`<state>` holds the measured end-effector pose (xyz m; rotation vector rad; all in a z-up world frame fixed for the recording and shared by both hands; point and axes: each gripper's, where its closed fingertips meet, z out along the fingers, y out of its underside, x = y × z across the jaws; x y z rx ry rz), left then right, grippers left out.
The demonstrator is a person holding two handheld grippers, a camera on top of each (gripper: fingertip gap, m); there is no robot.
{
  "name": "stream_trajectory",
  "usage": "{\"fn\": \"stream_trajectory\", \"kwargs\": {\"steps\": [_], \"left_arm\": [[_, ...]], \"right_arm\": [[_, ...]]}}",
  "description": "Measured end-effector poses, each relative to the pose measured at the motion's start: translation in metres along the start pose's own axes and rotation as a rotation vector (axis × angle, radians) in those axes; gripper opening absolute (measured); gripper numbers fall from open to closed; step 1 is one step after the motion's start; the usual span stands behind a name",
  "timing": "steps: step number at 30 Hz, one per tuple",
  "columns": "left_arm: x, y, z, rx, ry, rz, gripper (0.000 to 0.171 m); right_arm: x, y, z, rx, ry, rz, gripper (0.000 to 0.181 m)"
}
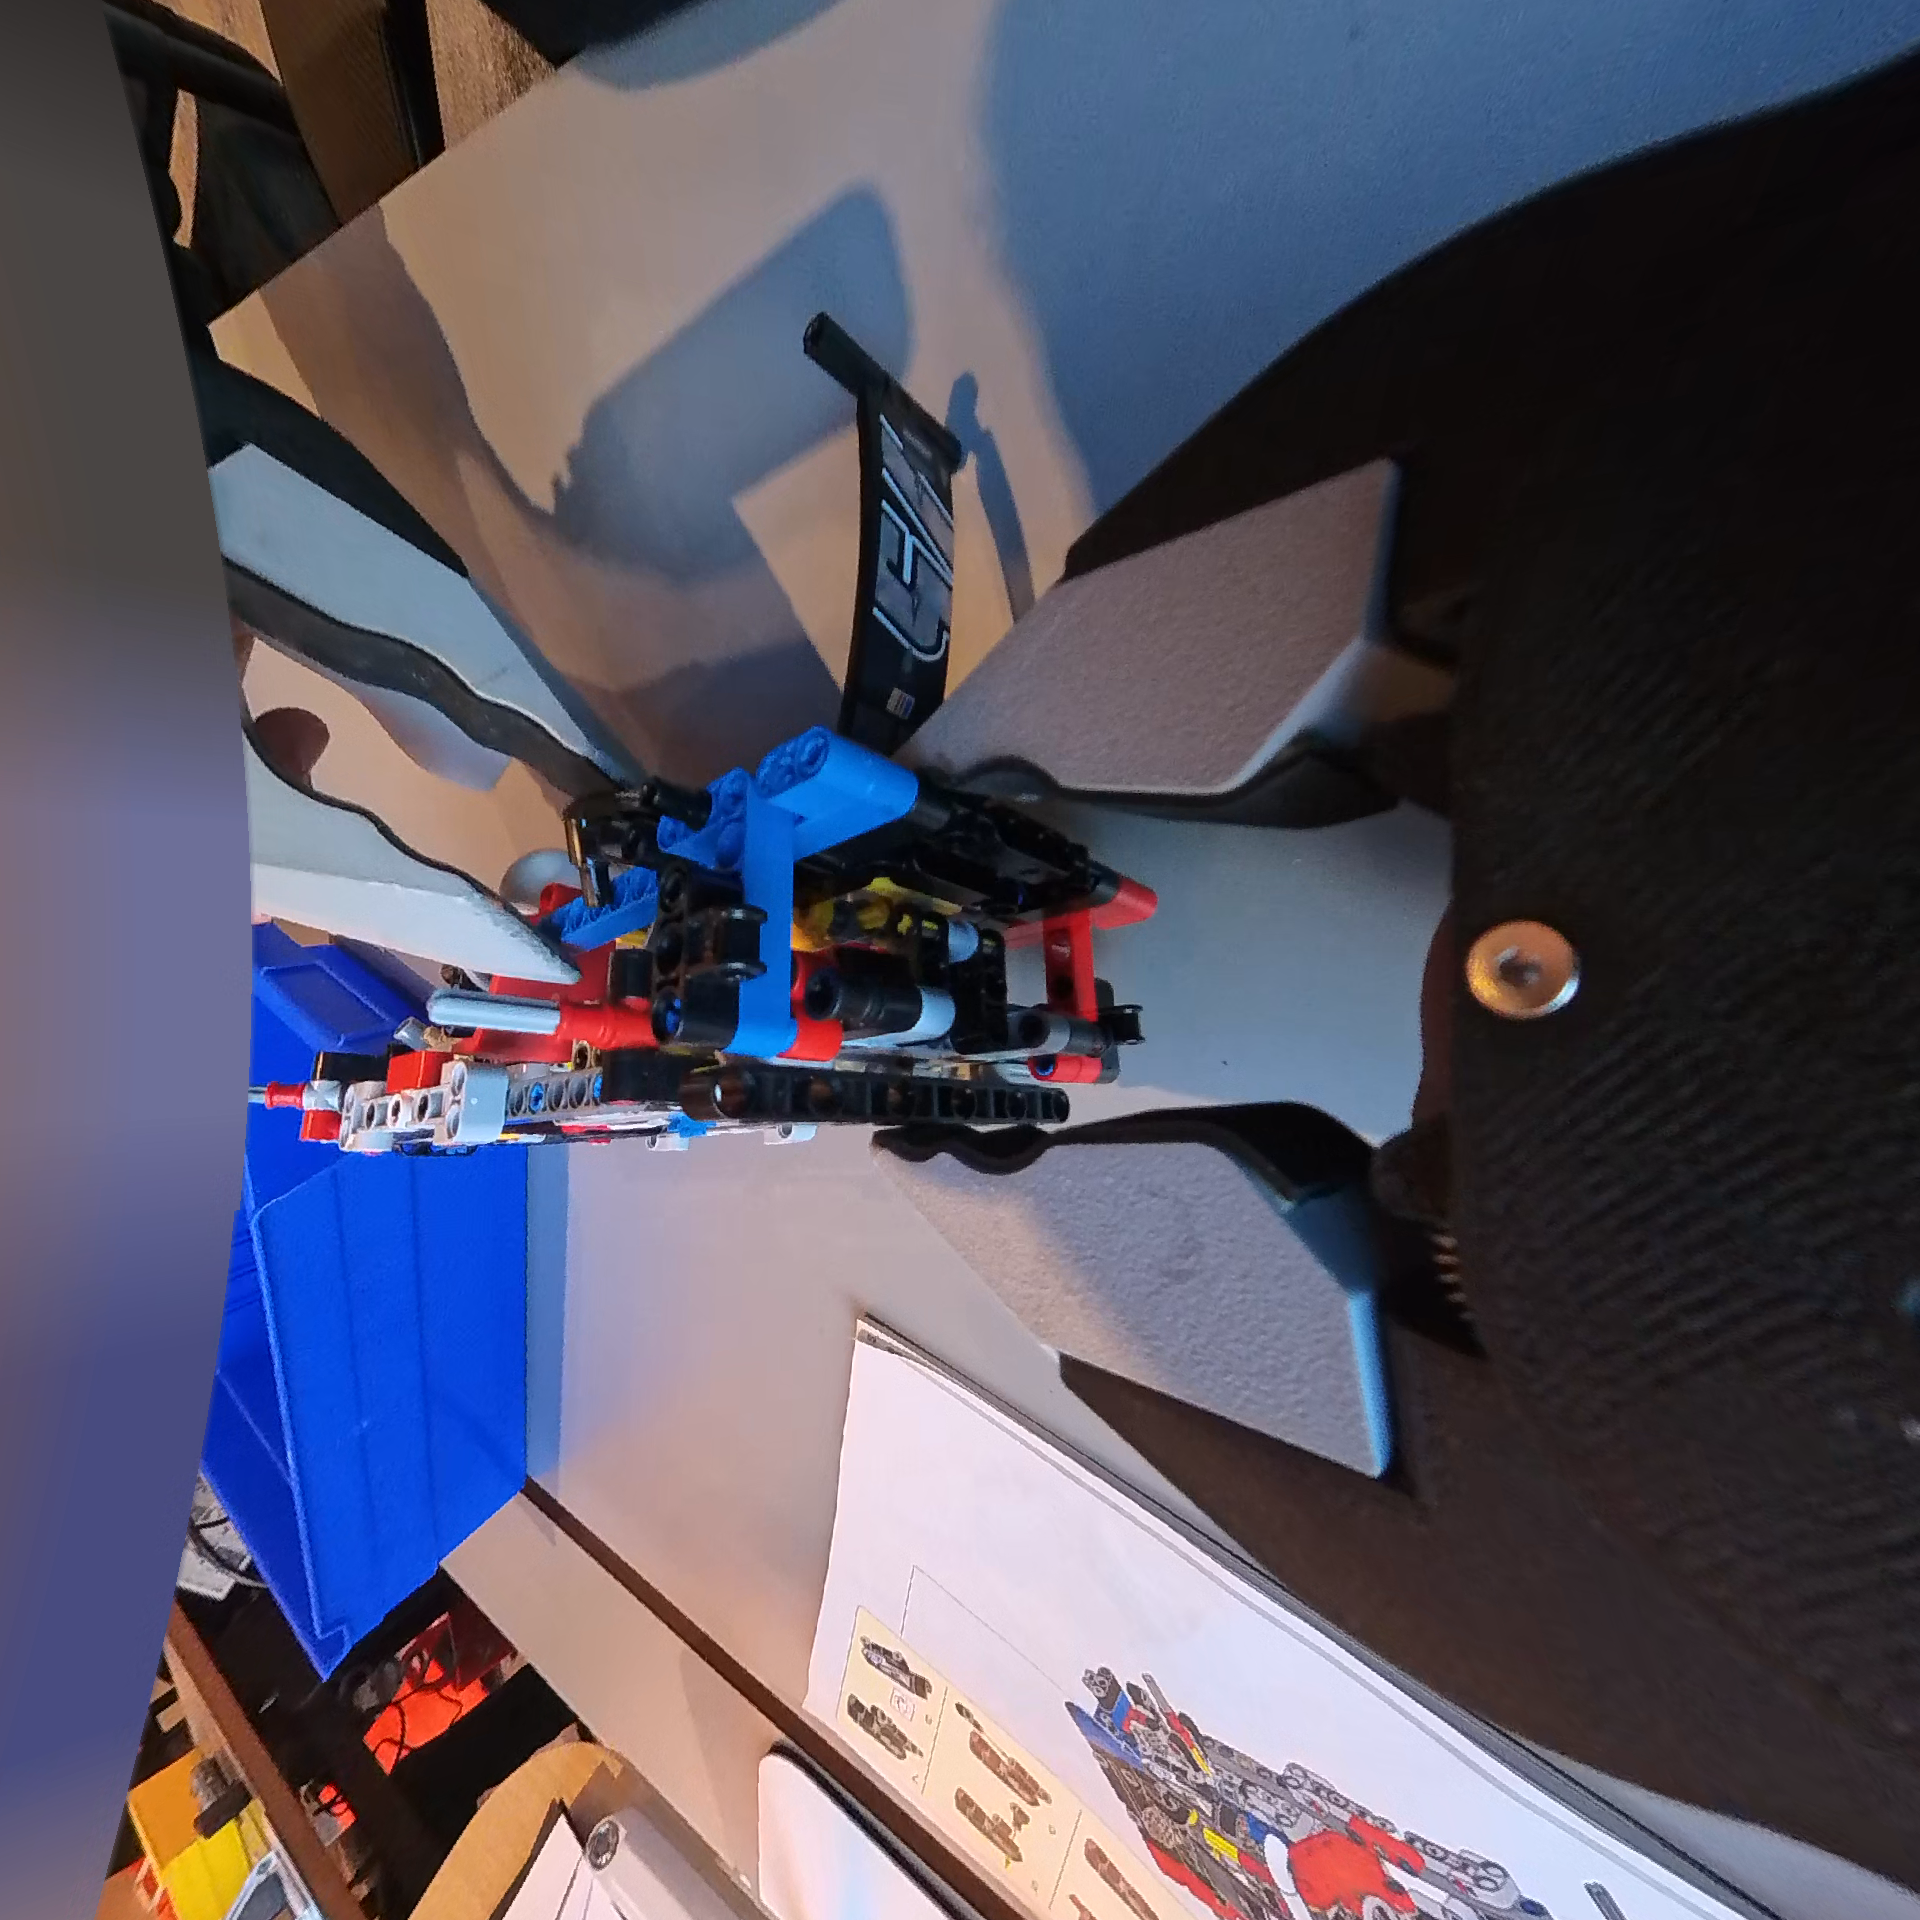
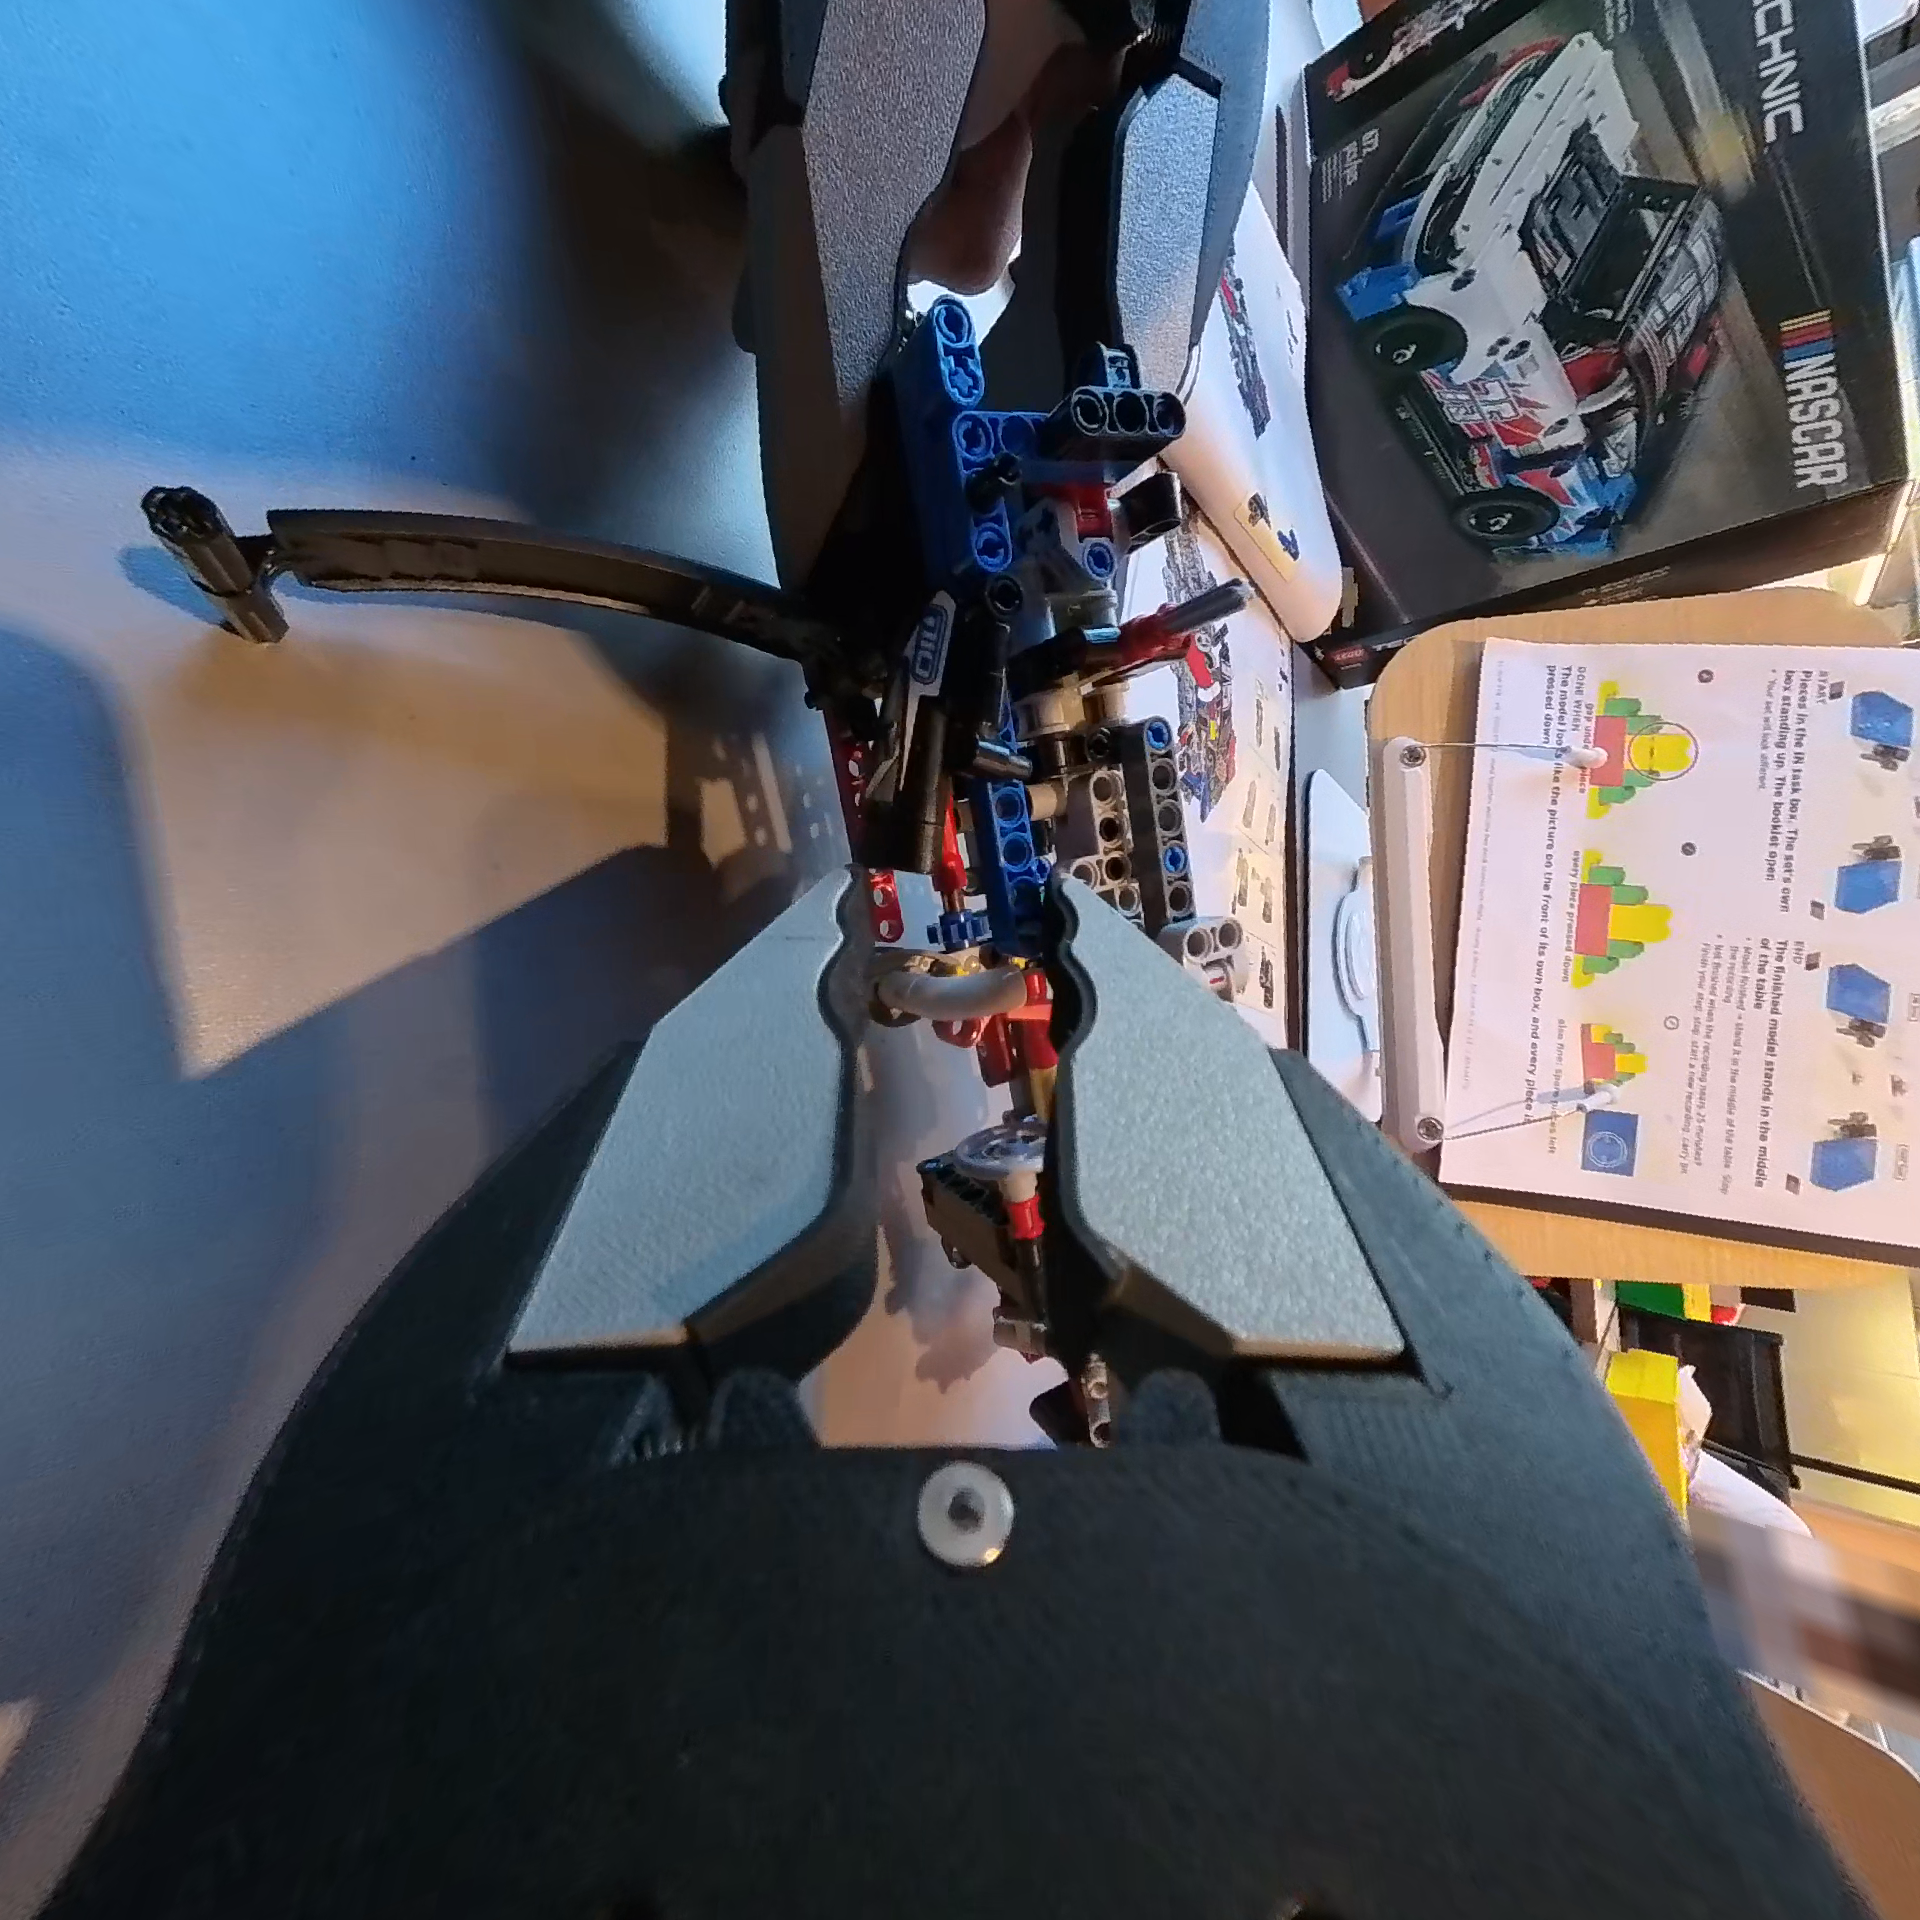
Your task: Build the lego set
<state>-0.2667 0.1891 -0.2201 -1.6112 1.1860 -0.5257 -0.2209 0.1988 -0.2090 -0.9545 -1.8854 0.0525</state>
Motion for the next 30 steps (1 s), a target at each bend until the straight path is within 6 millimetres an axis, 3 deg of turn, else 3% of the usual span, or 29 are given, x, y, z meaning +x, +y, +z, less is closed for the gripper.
{"fn": "stream_trajectory", "kwargs": {"steps": [5,8,12,14,17,21,30], "left_arm": [[0.0,0.0,0.0,0.0,0.0,-0.003,0.06],[0.0,0.0,0.0,-0.001,0.0,0.001,0.06],[0.0,0.0,0.0,0.0,0.003,-0.003,0.06],[0.0,0.0,0.0,-0.001,0.001,0.001,0.06],[0.0,0.0,0.0,-0.002,0.0,0.001,0.06],[0.0,0.0,0.0,-0.002,0.0,0.002,0.06],[-0.001,0.0,0.0,-0.002,-0.003,-0.004,0.06]], "right_arm": [[0.0,-0.001,-0.001,0.014,0.006,0.02,0.03],[0.002,-0.012,-0.01,0.061,0.032,0.047,0.042],[0.002,-0.037,-0.018,0.145,0.011,0.154,0.024],[0.007,-0.037,-0.014,0.144,-0.006,0.289,0.015],[0.007,-0.029,-0.009,0.124,-0.053,0.414,0.027],[0.0,-0.028,-0.007,0.113,-0.05,0.367,0.013],[0.005,-0.029,-0.007,0.169,-0.122,0.403,0.005]]}}
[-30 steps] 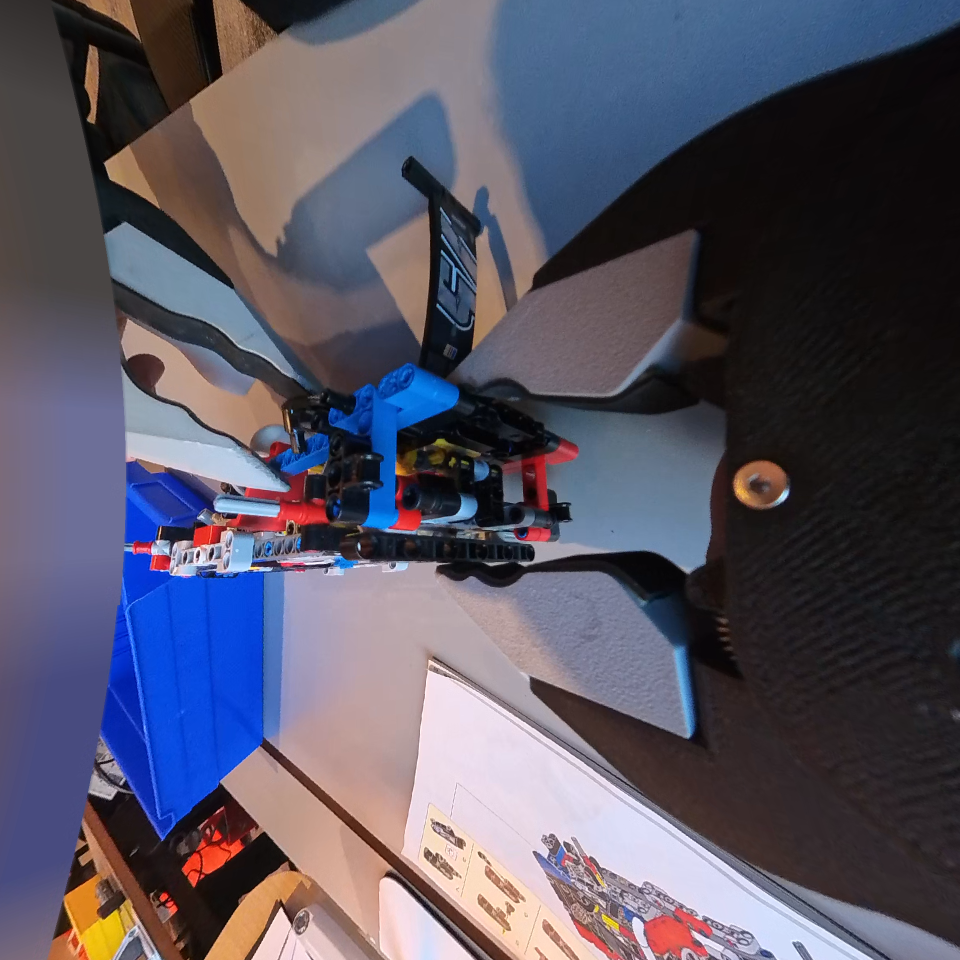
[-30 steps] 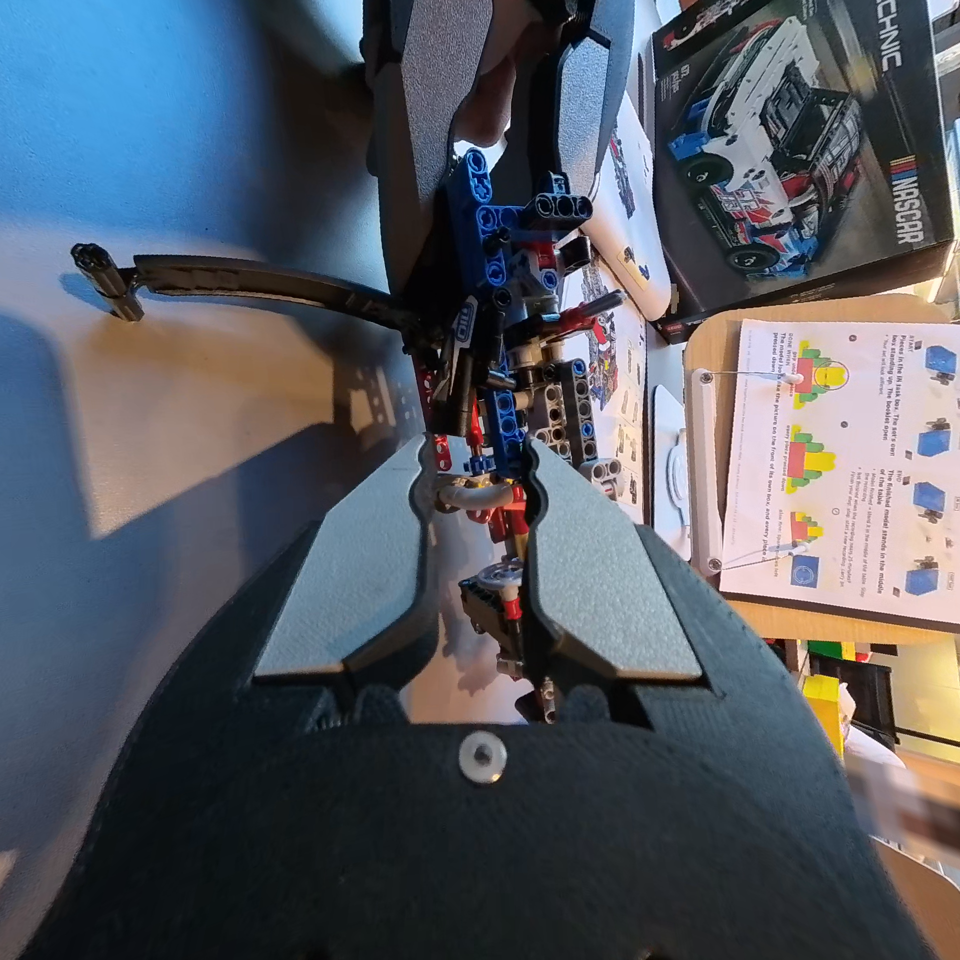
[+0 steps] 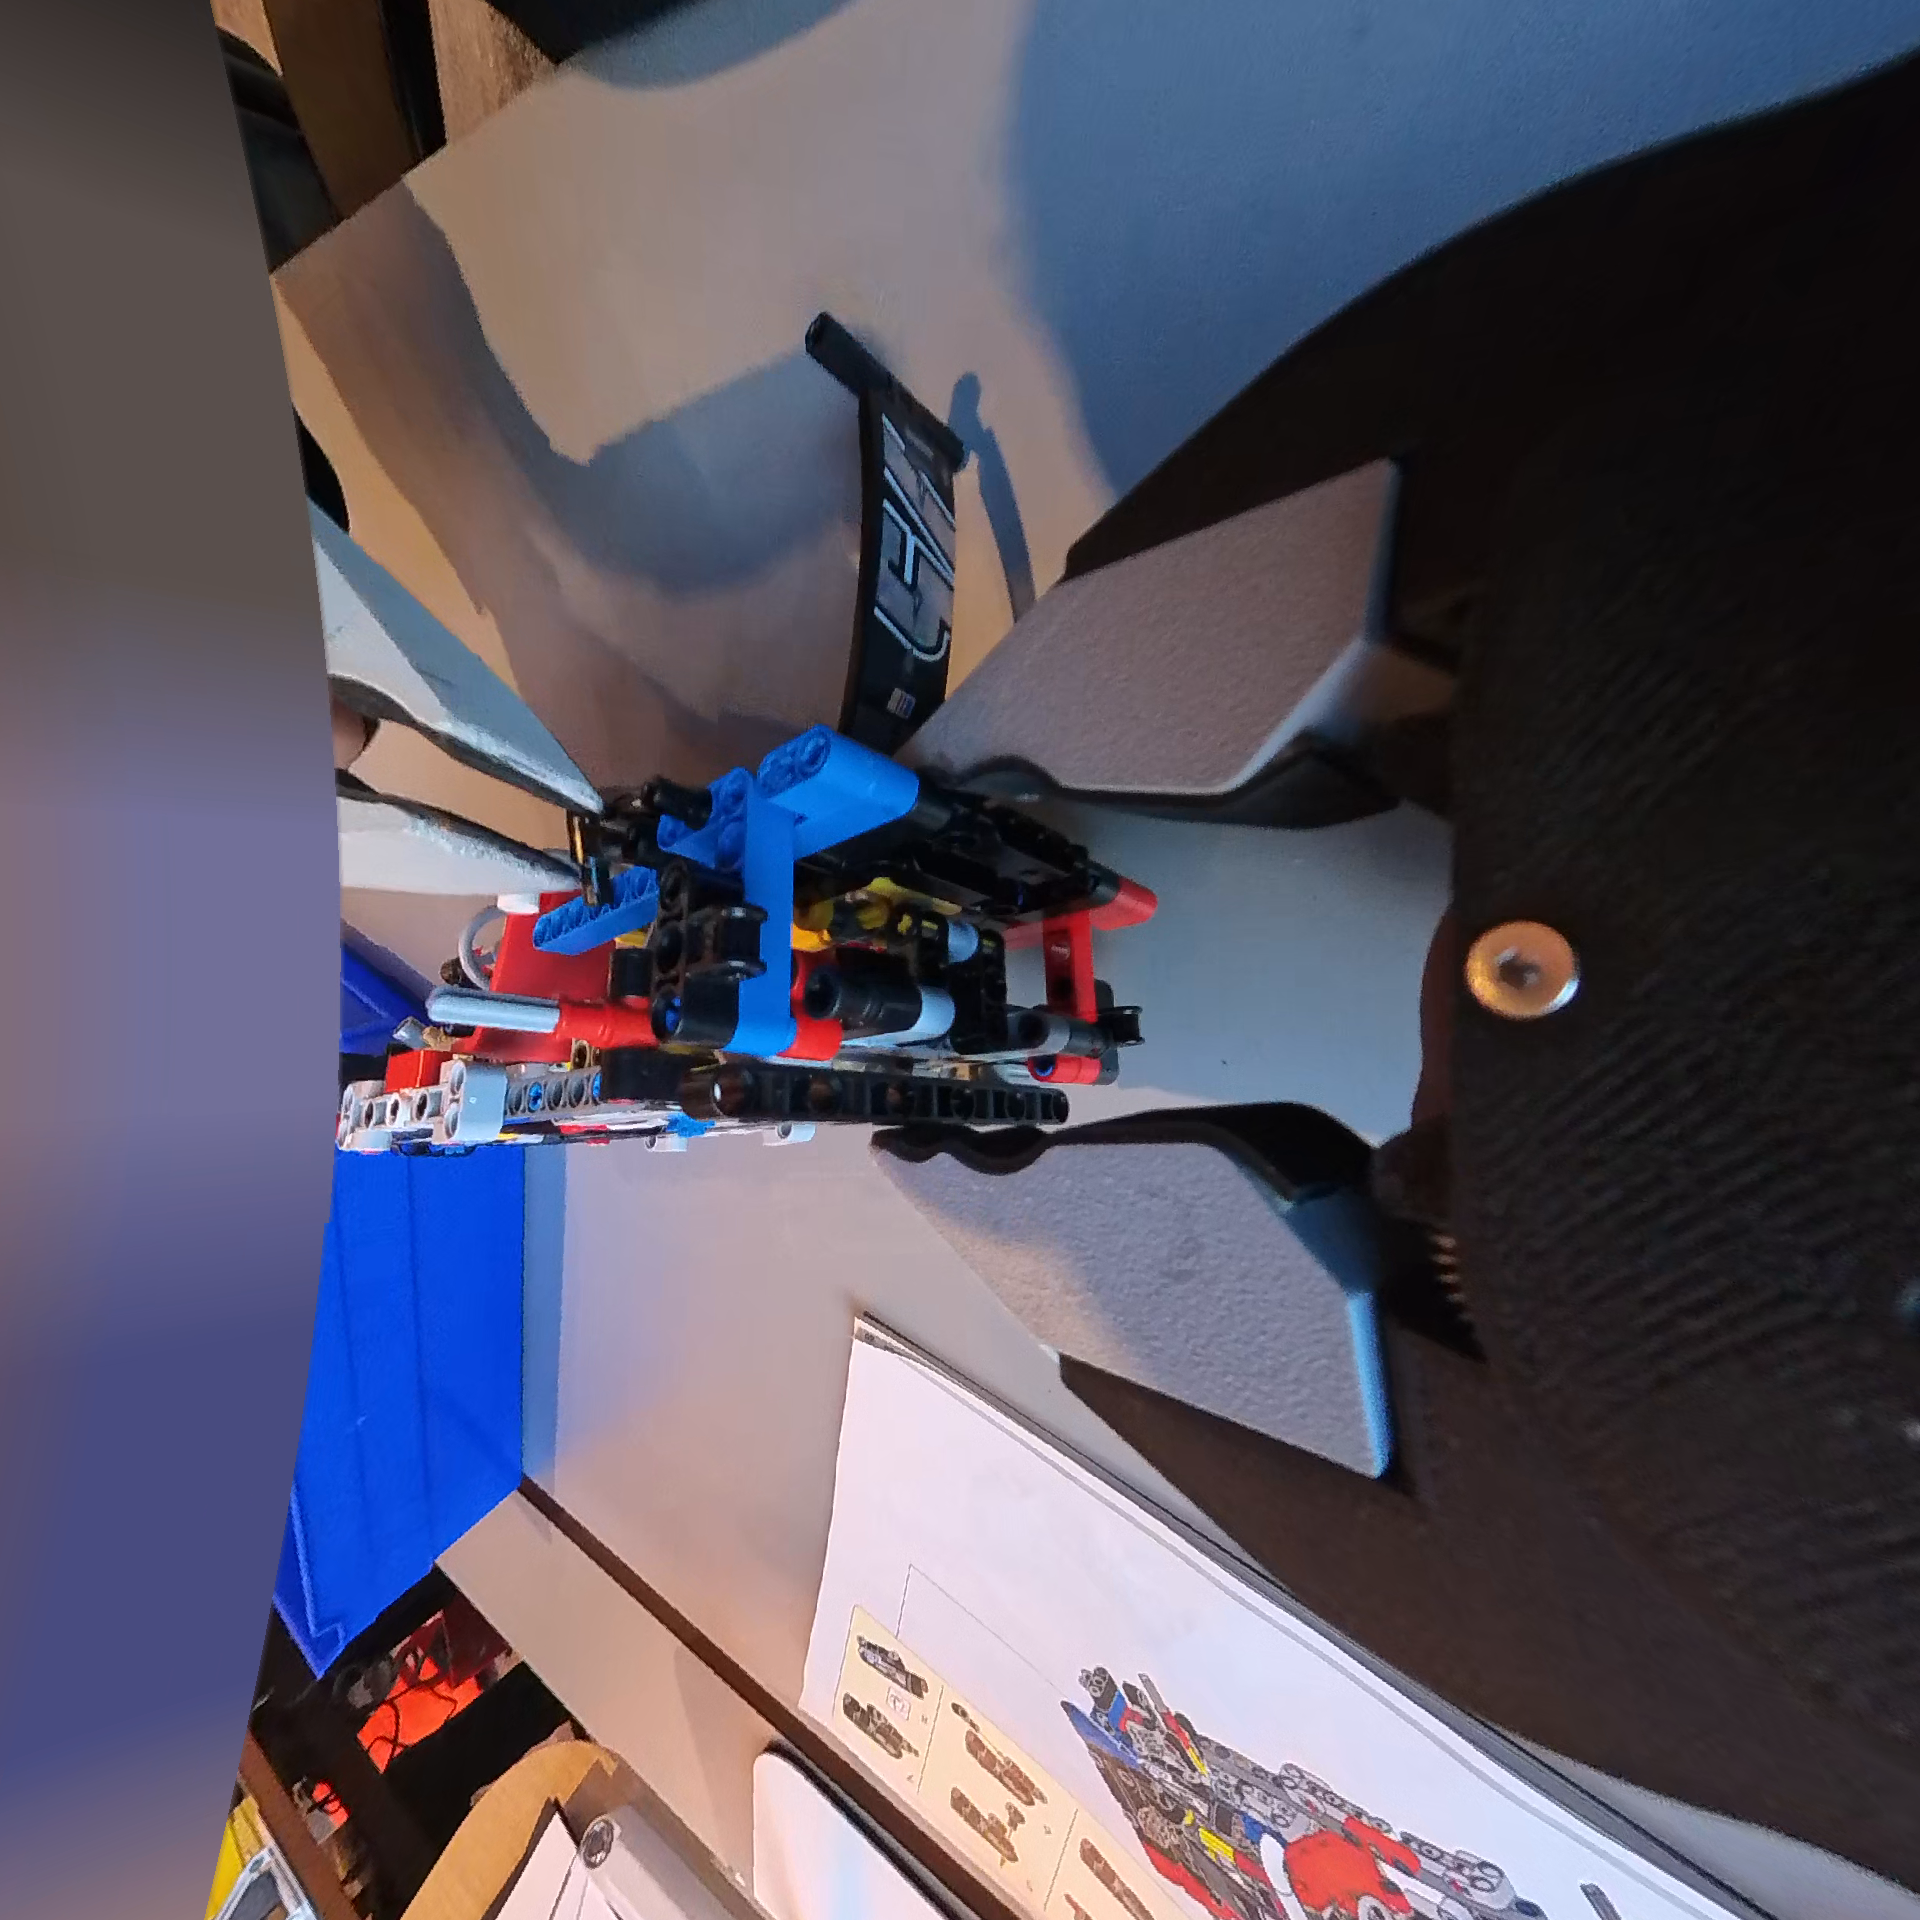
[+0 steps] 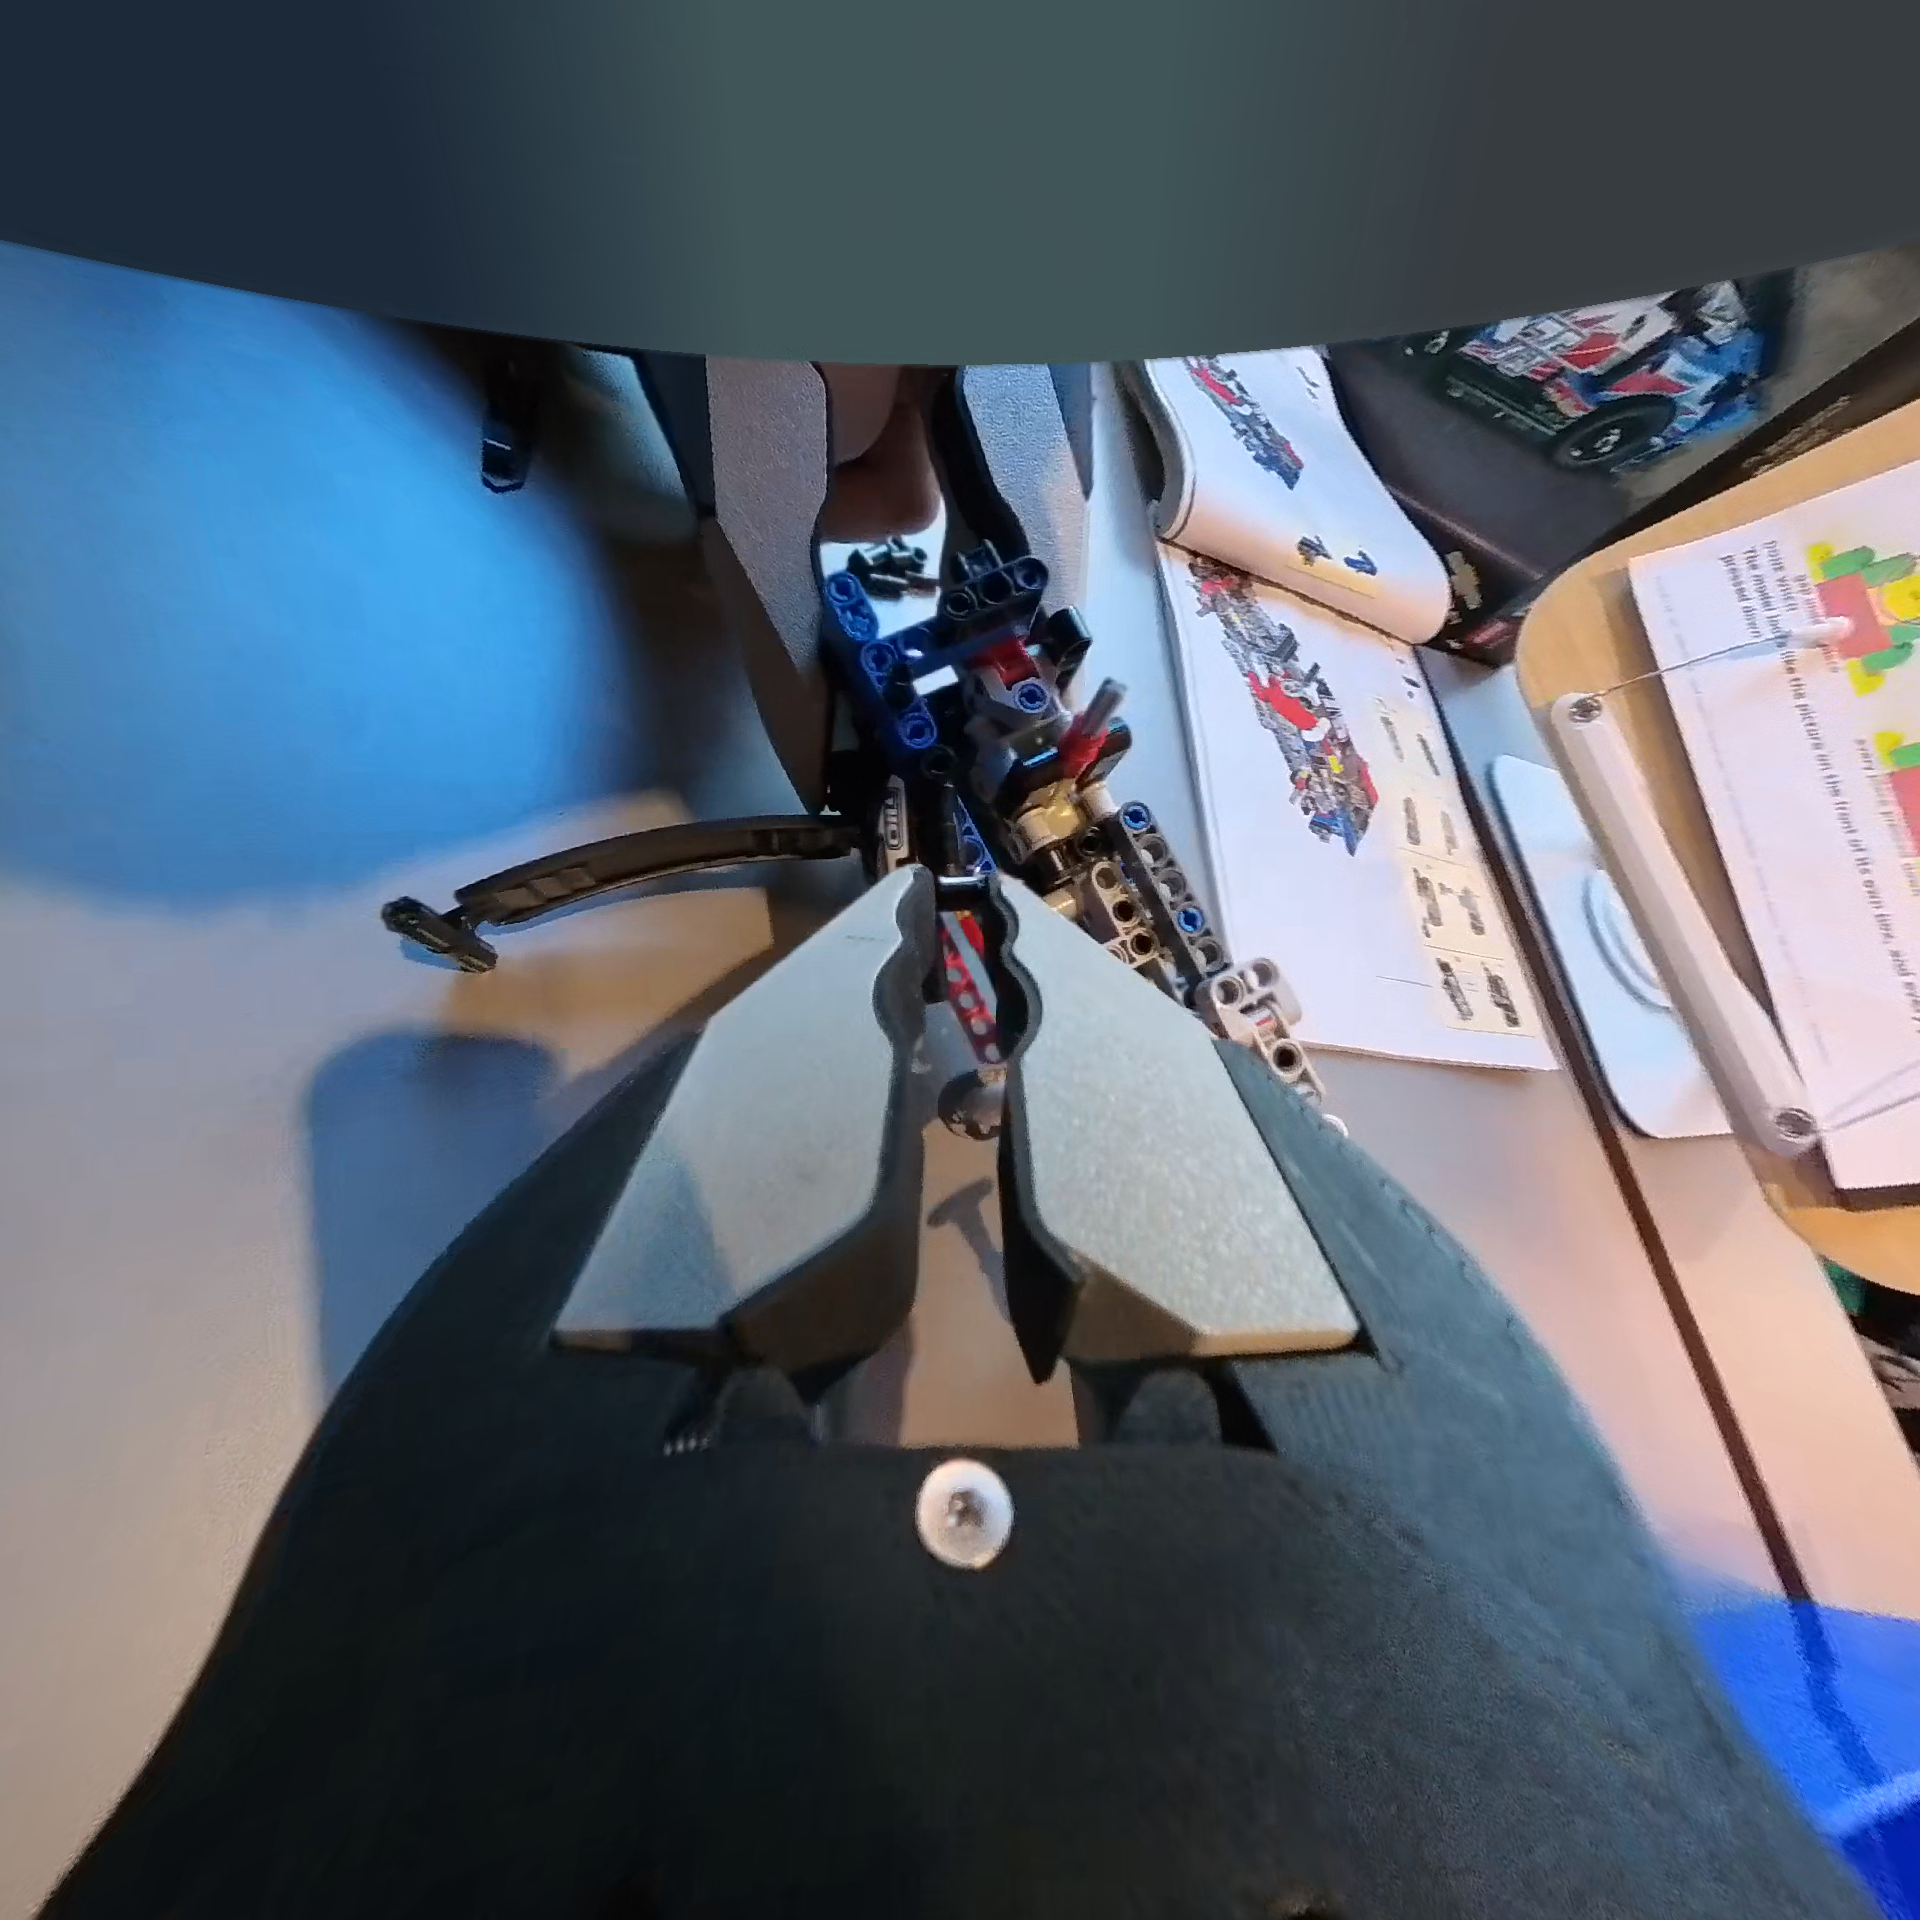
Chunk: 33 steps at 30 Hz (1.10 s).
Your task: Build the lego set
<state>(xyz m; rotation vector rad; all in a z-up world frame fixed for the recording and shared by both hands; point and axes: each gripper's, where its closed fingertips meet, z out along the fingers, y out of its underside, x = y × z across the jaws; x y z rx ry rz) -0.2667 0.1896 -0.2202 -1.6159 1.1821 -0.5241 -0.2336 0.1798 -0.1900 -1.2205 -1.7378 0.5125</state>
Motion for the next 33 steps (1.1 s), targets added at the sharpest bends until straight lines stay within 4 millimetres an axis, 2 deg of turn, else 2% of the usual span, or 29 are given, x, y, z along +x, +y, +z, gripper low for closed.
{"fn": "stream_trajectory", "kwargs": {"steps": [4,6,8,18,25,33], "left_arm": [[0.0007,-0.0001,0.0006,-0.001,-0.001,0.006,0.06],[0.0004,-0.0001,0.0005,-0.001,0.0,0.003,0.06],[0.0003,-0.0001,0.0004,0.0,0.001,0.002,0.06],[-0.0004,0.0,0.0005,-0.002,-0.002,0.001,0.06],[-0.0006,-0.0001,0.0005,-0.001,0.0,-0.002,0.06],[-0.0004,0.0,0.0008,-0.003,-0.003,0.003,0.06]], "right_arm": [[0.0027,0.0019,-0.0004,-0.008,0.008,-0.041,0.015],[-0.0005,0.0016,-0.0001,-0.011,0.016,-0.103,0.007],[-0.0006,0.0014,-0.0001,-0.013,0.017,-0.132,0.007],[-0.0034,0.0088,0.0016,-0.016,-0.106,-0.065,0.016],[-0.002,0.0051,-0.0002,-0.033,-0.038,-0.153,0.014],[-0.0028,0.0061,0.0006,-0.062,-0.037,-0.221,0.014]]}}
